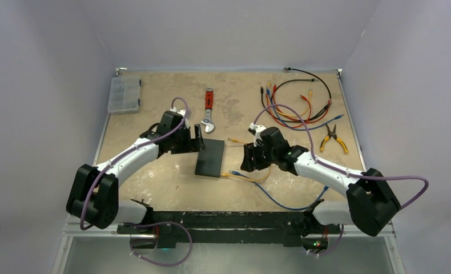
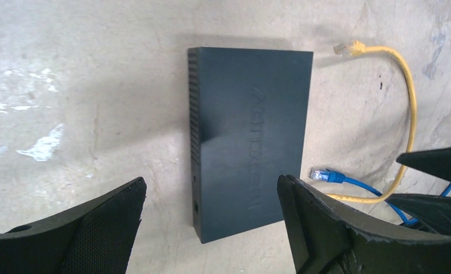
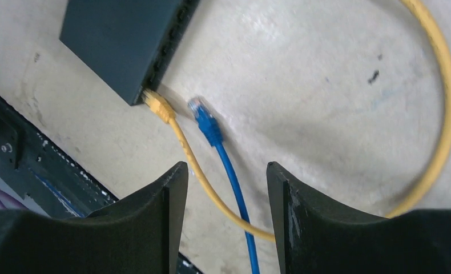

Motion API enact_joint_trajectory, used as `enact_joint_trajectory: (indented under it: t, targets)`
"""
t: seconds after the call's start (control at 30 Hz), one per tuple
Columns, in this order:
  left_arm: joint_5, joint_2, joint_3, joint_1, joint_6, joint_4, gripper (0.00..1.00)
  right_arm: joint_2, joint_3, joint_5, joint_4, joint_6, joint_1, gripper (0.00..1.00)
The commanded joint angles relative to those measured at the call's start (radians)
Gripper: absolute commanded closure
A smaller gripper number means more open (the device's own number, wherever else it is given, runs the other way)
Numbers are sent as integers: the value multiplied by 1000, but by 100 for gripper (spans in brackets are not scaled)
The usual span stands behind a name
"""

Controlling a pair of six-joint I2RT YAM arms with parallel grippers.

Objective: Pull the plug from the switch port
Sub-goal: Place the connector at the center of the board, then pick up the connector from the center of the board.

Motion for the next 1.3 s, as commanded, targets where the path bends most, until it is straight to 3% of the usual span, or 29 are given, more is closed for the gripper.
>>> enact_joint_trajectory:
  t: [0.0, 0.2, 0.5, 0.63, 0.87, 0.93, 1.0, 1.13, 1.27]
  targets:
    - [59, -29, 5, 56, 61, -18, 14, -60, 75, 132, -183, 81, 41, 46]
    - [36, -13, 25, 83, 105, -53, 14, -38, 98, 197, -346, 141, 112, 48]
    - [14, 24, 58, 85, 134, -73, 14, 49, 76, 260, -400, 171, 189, 56]
    - [7, 28, 72, 85, 144, -85, 15, 86, 84, 277, -387, 177, 219, 72]
    - [-30, 38, 104, 85, 184, -123, 15, 114, 115, 323, -414, 188, 265, 72]
    - [-53, 41, 115, 85, 202, -141, 15, 108, 114, 326, -406, 187, 268, 85]
    - [-81, 46, 126, 85, 222, -160, 15, 92, 116, 312, -392, 181, 273, 100]
    - [-148, 48, 126, 85, 252, -175, 15, 30, 130, 249, -353, 147, 287, 100]
    - [-170, 50, 116, 85, 248, -175, 15, -79, 105, 92, -284, 93, 292, 100]
